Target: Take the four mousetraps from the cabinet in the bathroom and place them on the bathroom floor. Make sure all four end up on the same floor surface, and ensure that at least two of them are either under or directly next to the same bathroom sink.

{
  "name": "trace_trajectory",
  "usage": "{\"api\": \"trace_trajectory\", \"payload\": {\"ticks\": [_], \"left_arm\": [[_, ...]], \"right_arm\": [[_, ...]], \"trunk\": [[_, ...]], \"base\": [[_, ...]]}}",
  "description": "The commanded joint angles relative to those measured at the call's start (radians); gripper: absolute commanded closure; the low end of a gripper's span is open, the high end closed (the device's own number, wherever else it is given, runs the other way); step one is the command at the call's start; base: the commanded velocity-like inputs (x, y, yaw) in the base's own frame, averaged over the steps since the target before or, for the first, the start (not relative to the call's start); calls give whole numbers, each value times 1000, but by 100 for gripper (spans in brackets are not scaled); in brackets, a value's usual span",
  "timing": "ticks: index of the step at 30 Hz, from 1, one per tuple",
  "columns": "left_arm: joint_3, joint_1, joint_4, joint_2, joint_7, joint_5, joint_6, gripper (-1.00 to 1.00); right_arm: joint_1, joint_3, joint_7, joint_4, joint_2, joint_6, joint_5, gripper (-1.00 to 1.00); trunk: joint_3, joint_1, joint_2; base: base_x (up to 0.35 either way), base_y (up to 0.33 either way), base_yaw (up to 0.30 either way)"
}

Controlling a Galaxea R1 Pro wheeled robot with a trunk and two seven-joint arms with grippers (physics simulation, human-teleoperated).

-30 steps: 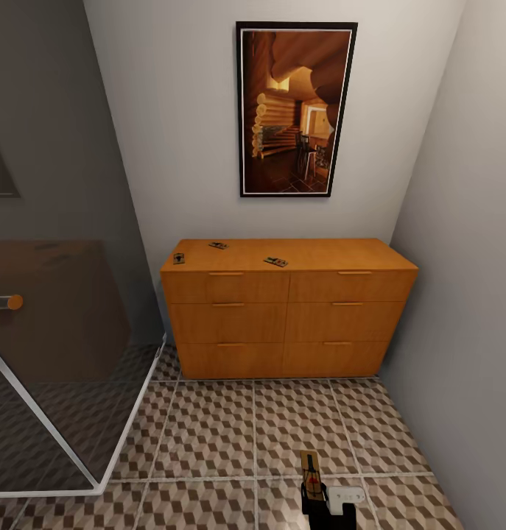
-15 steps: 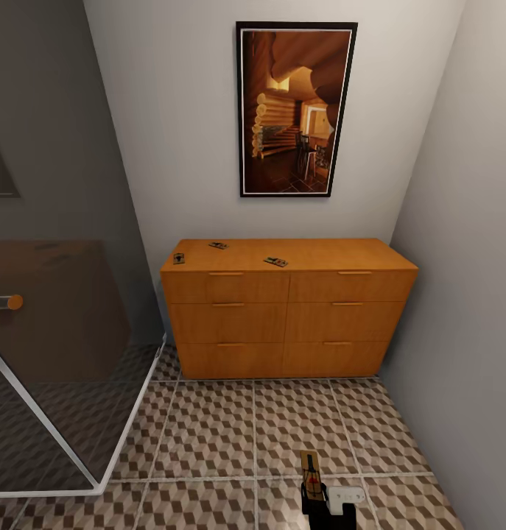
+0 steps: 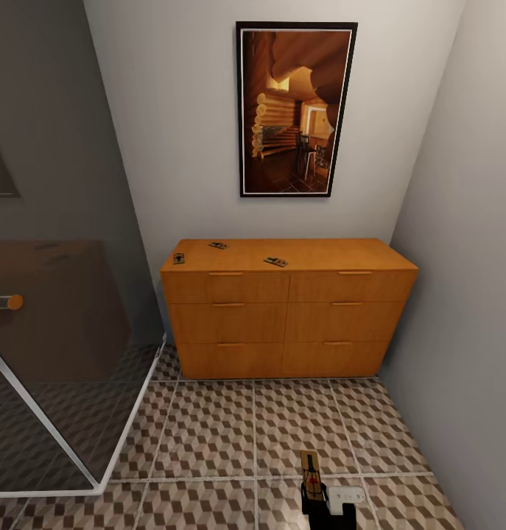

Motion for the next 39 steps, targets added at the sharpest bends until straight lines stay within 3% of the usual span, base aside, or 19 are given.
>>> {"api": "trace_trajectory", "payload": {"ticks": [1, 39], "left_arm": [[-7, -2, 4, 0, 3, 0, -7, -100], [-7, -2, 4, -1, 3, 0, -7, -100]], "right_arm": [[-1, -2, -4, 1, 0, -2, 8, 100], [-1, -2, -5, 1, 0, -2, 8, 100]], "trunk": [[-1, 0, -1], [-1, 0, -1]], "base": [[0, 0, 0], [0, 0, 0]]}}
